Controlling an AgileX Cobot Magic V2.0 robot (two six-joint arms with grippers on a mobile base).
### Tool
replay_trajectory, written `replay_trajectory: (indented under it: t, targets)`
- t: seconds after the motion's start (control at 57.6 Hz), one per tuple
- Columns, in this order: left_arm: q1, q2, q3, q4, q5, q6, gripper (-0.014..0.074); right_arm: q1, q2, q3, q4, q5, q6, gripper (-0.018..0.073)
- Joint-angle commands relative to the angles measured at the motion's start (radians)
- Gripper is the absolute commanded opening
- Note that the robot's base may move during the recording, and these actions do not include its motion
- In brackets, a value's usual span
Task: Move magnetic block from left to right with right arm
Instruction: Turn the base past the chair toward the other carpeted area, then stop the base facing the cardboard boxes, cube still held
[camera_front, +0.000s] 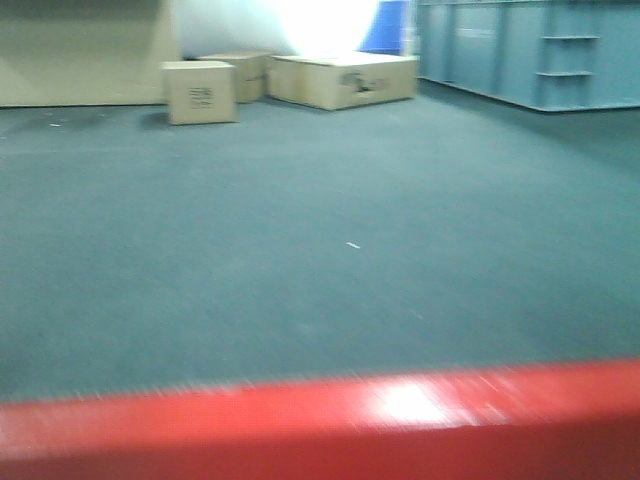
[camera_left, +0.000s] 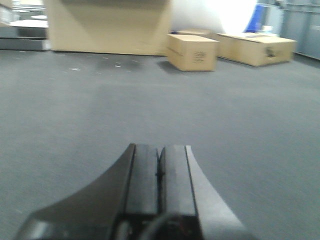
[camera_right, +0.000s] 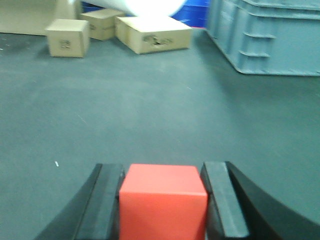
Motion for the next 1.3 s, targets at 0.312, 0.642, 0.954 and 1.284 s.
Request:
replay_trajectory:
  t: [0.312,0.642,0.954,1.284]
  targets:
    - [-0.001,-0.01,0.008,-0.005,-0.084,-0.006,-0.0126,-0.007,0.012,-0.03,-0.006,-0.09,-0.006,0.0216]
    - [-0.001,-0.01,0.008,-0.005,-0.084,-0.006,-0.0126,-0.007,0.012,-0.03,-0.007,-0.09,-0.006,0.0216]
    - [-0.001,-0.01,0.008,-0.005,-0.084,-0.006,-0.0126,-0.007,0.012,-0.03,-0.007,-0.09,-0.006,0.0216]
    - [-0.001,-0.01,0.008,-0.005,-0.084,-0.006,-0.0126,-0.007,0.056,-0.077,-0.002,-0.063,-0.006,0.0216]
